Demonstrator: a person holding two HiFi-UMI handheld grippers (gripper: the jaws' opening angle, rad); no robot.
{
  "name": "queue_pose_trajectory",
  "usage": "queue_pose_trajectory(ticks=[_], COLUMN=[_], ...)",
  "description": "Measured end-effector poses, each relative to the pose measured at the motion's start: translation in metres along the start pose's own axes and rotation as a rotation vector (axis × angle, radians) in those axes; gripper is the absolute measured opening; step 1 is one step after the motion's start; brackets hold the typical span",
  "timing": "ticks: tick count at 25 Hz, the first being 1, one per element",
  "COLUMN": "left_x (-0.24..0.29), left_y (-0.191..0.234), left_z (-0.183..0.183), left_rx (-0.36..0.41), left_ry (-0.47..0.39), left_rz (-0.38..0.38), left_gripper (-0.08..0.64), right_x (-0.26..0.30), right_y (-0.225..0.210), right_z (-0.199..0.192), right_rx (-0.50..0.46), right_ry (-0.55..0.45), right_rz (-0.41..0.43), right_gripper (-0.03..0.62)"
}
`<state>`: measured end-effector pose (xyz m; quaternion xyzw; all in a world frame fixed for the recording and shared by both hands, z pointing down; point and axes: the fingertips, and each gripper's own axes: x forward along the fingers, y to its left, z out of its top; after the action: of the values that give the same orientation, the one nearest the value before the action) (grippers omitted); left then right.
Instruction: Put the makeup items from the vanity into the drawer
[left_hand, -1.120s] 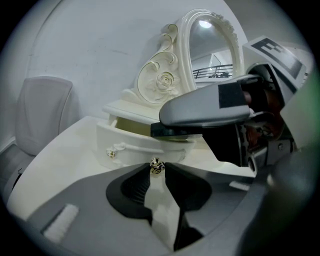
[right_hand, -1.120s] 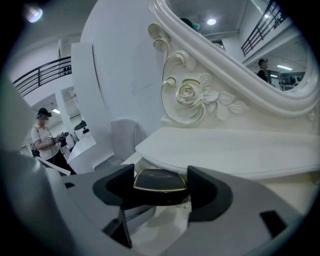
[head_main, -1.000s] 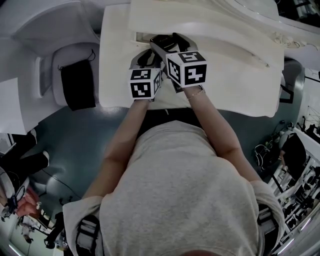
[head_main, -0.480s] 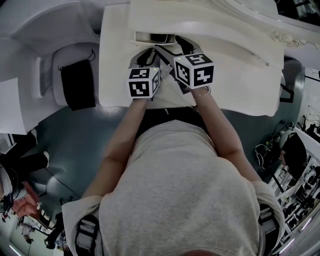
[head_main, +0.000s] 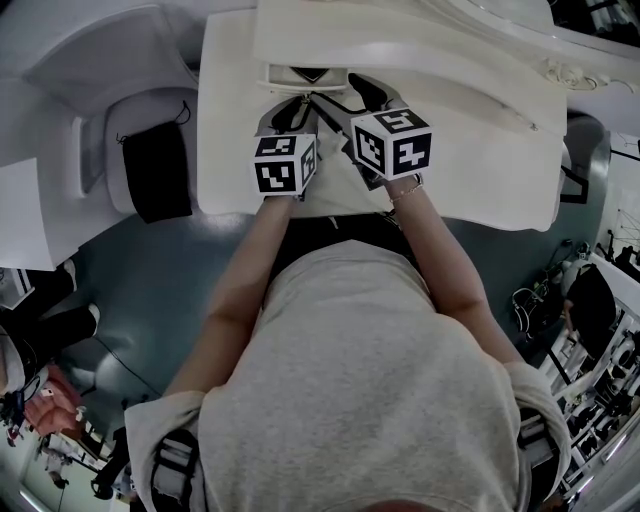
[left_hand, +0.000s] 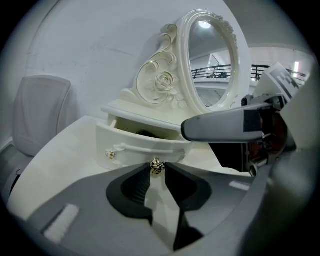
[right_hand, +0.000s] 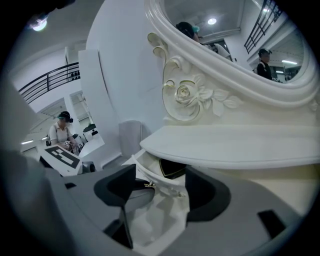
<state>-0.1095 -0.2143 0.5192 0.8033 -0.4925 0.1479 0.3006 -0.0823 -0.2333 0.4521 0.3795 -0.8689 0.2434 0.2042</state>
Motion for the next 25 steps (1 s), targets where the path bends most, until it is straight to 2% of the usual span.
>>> queue_pose_trajectory(ticks=[3,6,10,13,18,25], left_x=[0.000,0.002,0.003,0.005,0.011,0.019], left_y=[0.001,0.005,0.006,0.006,0.009,0.009], left_z=[0.001,0.003,0.007,0.009,0.013,0.021], left_rx=[0.004,0.007,0.010,0.008,0.003,0.017], left_ry=[-0.004,-0.011,-0.012,-0.015,-0.016,-0.017], left_rz=[-0.001,-0.001,-0.004,-0.007,-0.003,0.008], left_gripper=[0.098,0.098,0.098,0.098,0.098,0.098], right_x=[-0.005,-0.009,-0.017,-0.024,-0.038,-0.053], right_y=[-0.001,-0.003,-0.004,-0.006,-0.007,-0.015], right_z=[-0.002,-0.008,-0.013,-0.013,-0.014,-0.010], right_rx=[-0.002,-0.011,-0.019,-0.013,-0.009,-0.003], right_ry=[-0.005,0.000,0.005,-0.016,-0.057,-0.090], right_rz=[-0.001,0.003,0.016,0.022,0.053,0.040], right_gripper=[0.305,0.159,0.061,0.011,0.008,0.008])
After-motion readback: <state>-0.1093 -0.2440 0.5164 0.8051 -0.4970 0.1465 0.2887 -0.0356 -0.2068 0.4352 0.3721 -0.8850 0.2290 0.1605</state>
